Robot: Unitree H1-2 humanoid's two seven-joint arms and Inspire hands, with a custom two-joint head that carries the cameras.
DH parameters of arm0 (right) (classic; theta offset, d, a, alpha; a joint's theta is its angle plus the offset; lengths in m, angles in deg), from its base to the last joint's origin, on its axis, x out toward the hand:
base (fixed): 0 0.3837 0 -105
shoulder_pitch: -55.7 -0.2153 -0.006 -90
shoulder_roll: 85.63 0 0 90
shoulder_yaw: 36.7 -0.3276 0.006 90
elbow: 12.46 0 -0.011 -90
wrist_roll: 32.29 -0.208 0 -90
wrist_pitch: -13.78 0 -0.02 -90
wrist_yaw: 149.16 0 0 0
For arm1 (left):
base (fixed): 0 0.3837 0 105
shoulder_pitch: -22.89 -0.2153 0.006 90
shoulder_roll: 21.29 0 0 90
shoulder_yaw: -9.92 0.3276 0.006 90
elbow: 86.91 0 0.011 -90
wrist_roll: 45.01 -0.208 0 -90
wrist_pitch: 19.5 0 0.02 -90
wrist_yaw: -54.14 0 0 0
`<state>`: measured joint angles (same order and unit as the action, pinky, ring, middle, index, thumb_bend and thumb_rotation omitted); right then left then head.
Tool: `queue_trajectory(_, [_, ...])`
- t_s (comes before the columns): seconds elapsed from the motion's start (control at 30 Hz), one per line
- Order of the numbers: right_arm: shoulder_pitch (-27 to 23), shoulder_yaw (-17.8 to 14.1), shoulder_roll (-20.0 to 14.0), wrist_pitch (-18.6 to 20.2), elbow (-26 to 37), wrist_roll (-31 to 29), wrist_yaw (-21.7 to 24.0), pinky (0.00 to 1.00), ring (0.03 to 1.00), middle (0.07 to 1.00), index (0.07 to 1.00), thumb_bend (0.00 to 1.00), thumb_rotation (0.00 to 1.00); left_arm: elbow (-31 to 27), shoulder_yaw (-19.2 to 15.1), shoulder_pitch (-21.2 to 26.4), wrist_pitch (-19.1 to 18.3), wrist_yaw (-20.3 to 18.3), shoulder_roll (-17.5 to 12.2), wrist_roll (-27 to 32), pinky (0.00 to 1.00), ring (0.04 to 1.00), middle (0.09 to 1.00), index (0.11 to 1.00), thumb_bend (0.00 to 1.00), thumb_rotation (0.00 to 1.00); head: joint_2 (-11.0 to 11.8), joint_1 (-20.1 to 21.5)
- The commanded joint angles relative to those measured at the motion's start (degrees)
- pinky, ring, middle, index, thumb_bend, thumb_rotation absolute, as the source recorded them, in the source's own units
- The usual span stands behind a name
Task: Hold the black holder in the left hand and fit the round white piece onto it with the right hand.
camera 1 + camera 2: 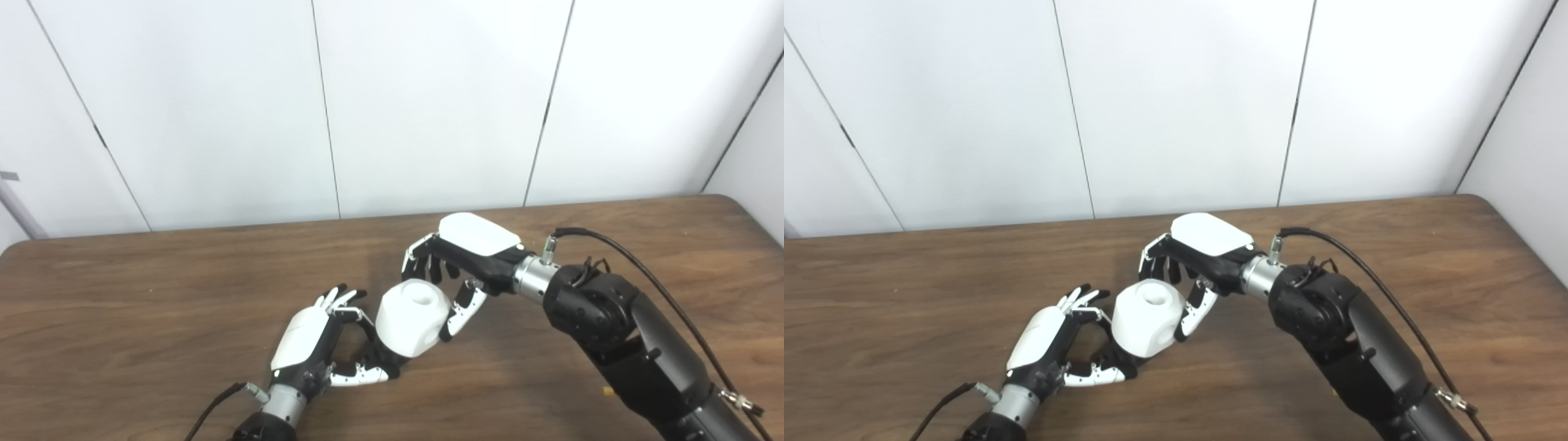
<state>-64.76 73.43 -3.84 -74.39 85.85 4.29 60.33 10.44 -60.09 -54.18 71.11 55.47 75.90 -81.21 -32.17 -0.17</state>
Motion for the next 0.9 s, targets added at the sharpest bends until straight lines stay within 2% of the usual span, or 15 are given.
queue_trajectory(0.0, [-2.9, -0.6, -0.2, -1.2, 1.1, -0.7, -0.3, 0.32, 0.479, 0.553, 0.480, 0.51, 0.13, 2.0, 2.2, -0.7, -0.6, -2.1, 1.7, 0.2, 1.00, 1.000, 0.908, 0.477, 0.52, 0.05, -0.1, -0.1])
queue_trajectory(0.2, [-2.4, -0.3, 0.1, -1.2, 1.4, -0.9, -0.1, 0.39, 0.533, 0.584, 0.480, 0.51, 0.13, 0.4, 2.7, -1.5, -1.4, -2.5, 2.2, 0.2, 1.00, 1.000, 0.911, 0.477, 0.52, 0.05, -0.4, -0.8])
queue_trajectory(0.27, [-2.3, -0.1, 0.3, -1.5, 1.3, -0.9, -0.2, 0.33, 0.479, 0.558, 0.480, 0.51, 0.13, -0.2, 2.8, -1.8, -1.7, -2.6, 2.3, 0.2, 1.00, 1.000, 0.913, 0.477, 0.52, 0.05, -0.5, -1.0])
queue_trajectory(0.33, [-2.4, 0.0, 0.4, -1.6, 1.2, -1.1, -0.2, 0.32, 0.468, 0.550, 0.480, 0.51, 0.13, -0.6, 3.0, -1.9, -1.9, -2.6, 2.4, 0.3, 1.00, 1.000, 0.912, 0.477, 0.52, 0.05, -0.8, -1.1])
queue_trajectory(0.4, [-2.4, 0.0, 0.5, -1.5, 1.2, -1.3, -0.1, 0.29, 0.418, 0.504, 0.471, 0.52, 0.03, -1.1, 3.2, -2.1, -2.2, -2.5, 2.5, 0.4, 1.00, 1.000, 0.912, 0.477, 0.52, 0.05, -0.9, -1.3])
queue_trajectory(0.5, [-2.5, 0.3, 0.7, -1.6, 1.0, -1.3, 0.0, 0.34, 0.491, 0.493, 0.474, 0.53, 0.00, -1.4, 3.3, -2.2, -2.5, -2.5, 2.7, 0.7, 1.00, 1.000, 0.912, 0.477, 0.52, 0.05, -1.0, -1.6])
queue_trajectory(0.6, [-2.4, 0.4, 0.9, -1.9, 0.4, -1.6, -0.2, 0.37, 0.520, 0.491, 0.477, 0.53, 0.00, -1.6, 3.4, -2.2, -2.9, -2.6, 2.9, 0.7, 1.00, 1.000, 0.914, 0.477, 0.52, 0.05, -1.1, -2.0])
queue_trajectory(0.7, [-2.2, 0.8, 1.0, -2.4, -0.1, -1.5, -0.6, 0.37, 0.519, 0.491, 0.477, 0.53, 0.00, -1.5, 3.5, -2.1, -3.0, -2.4, 3.1, 0.7, 1.00, 1.000, 0.915, 0.478, 0.52, 0.05, -1.1, -2.3])
queue_trajectory(0.8, [-2.1, 1.0, 1.3, -2.7, -0.3, -1.5, -1.0, 0.31, 0.448, 0.499, 0.460, 0.52, 0.00, -1.7, 3.6, -2.2, -3.2, -2.4, 3.4, 0.7, 1.00, 1.000, 0.914, 0.477, 0.52, 0.05, -1.2, -2.5])
queue_trajectory(0.87, [-2.1, 1.2, 1.4, -2.8, -0.5, -1.4, -1.1, 0.32, 0.450, 0.499, 0.462, 0.52, 0.00, -1.8, 3.6, -2.2, -3.3, -2.4, 3.5, 0.7, 1.00, 1.000, 0.916, 0.477, 0.52, 0.05, -1.2, -2.5])
